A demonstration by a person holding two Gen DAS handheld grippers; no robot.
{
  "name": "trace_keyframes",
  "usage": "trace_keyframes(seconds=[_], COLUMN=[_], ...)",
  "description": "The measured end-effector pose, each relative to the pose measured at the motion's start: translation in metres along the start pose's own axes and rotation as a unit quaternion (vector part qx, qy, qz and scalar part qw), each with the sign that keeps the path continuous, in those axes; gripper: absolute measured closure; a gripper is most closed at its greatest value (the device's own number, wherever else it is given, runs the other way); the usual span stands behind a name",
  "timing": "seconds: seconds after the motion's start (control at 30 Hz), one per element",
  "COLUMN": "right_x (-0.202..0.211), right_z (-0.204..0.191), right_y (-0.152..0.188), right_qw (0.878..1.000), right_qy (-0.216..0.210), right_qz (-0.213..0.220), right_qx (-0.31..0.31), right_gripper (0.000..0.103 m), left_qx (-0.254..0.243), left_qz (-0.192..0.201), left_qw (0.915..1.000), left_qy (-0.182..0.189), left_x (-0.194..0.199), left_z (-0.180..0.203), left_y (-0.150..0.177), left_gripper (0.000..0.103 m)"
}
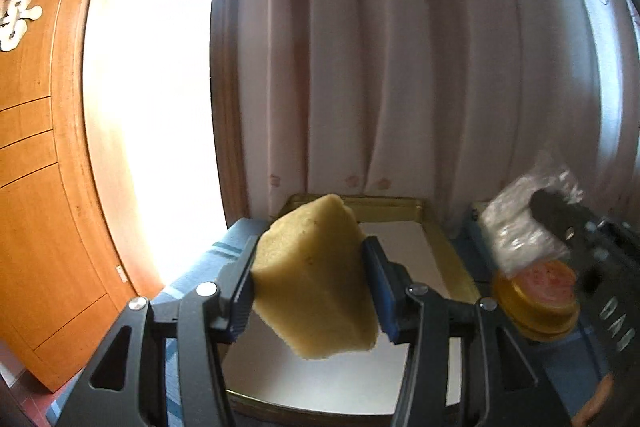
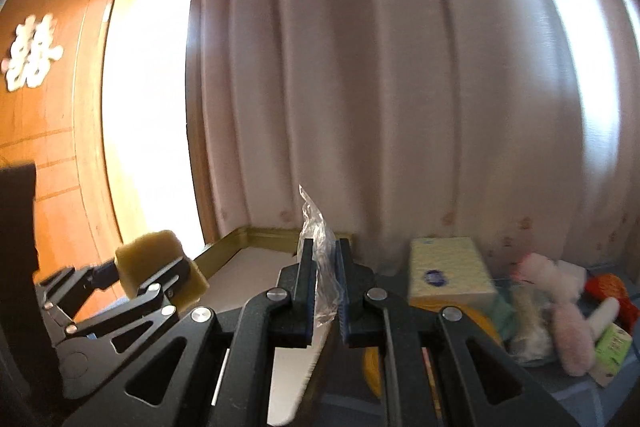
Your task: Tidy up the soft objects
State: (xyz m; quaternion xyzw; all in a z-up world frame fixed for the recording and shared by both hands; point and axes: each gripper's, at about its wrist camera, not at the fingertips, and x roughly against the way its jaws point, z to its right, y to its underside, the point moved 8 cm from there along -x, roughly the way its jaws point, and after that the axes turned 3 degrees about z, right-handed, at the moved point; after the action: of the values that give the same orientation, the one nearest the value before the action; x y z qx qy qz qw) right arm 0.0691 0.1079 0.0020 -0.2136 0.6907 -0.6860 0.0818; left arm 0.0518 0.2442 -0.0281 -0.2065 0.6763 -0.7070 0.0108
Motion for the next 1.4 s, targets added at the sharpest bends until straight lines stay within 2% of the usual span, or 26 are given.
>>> trace_keyframes(seconds=[0.3,0.8,0.83,0.9,0.93,0.97,1.03,1.17,1.27,1.3,1.33,1.37,1.4], right_x=[-0.022,-0.027,-0.027,-0.027,-0.025,-0.024,-0.021,-0.01,0.002,0.006,0.01,0.015,0.017], right_z=[-0.017,-0.018,-0.018,-0.02,-0.021,-0.017,-0.012,-0.007,-0.001,0.002,0.005,0.009,0.011], right_y=[0.022,0.022,0.023,0.023,0.023,0.022,0.021,0.015,0.009,0.007,0.005,0.003,0.002], right_qw=[0.999,0.998,0.998,0.998,0.998,0.999,0.999,1.0,0.999,0.998,0.998,0.997,0.996], right_qy=[-0.001,-0.015,-0.018,-0.02,-0.018,-0.007,-0.009,0.012,0.037,0.047,0.057,0.067,0.072], right_qz=[-0.037,-0.05,-0.052,-0.05,-0.047,-0.043,-0.034,-0.007,0.018,0.028,0.036,0.046,0.051], right_qx=[0.03,0.031,0.032,0.036,0.037,0.032,0.018,0.015,0.011,0.008,0.006,0.002,0.0], right_gripper=[0.093,0.092,0.087,0.065,0.047,0.038,0.028,0.026,0.024,0.022,0.018,0.016,0.016], left_qx=[0.007,0.006,0.006,0.003,0.004,0.009,0.016,0.005,0.003,0.007,0.013,0.019,0.023], left_qz=[-0.011,-0.014,-0.015,-0.015,-0.015,-0.015,-0.018,-0.014,-0.007,-0.005,-0.001,0.005,0.012], left_qw=[0.9998,0.9997,0.9997,0.9997,0.9997,0.9996,0.9995,0.9996,0.9994,0.9992,0.999,0.9986,0.9983], left_qy=[-0.016,-0.018,-0.018,-0.018,-0.019,-0.023,-0.022,-0.026,-0.033,-0.038,-0.042,-0.048,-0.053], left_x=[-0.019,-0.022,-0.023,-0.024,-0.024,-0.025,-0.026,-0.025,-0.023,-0.021,-0.02,-0.017,-0.014], left_z=[-0.014,-0.013,-0.013,-0.012,-0.013,-0.015,-0.018,-0.014,-0.013,-0.015,-0.017,-0.02,-0.023], left_y=[0.003,0.001,0.0,0.0,0.0,0.0,0.0,0.0,0.0,0.0,-0.001,-0.002,-0.003], left_gripper=[0.053,0.053,0.053,0.051,0.052,0.05,0.05,0.05,0.042,0.03,0.021,0.007,0.001])
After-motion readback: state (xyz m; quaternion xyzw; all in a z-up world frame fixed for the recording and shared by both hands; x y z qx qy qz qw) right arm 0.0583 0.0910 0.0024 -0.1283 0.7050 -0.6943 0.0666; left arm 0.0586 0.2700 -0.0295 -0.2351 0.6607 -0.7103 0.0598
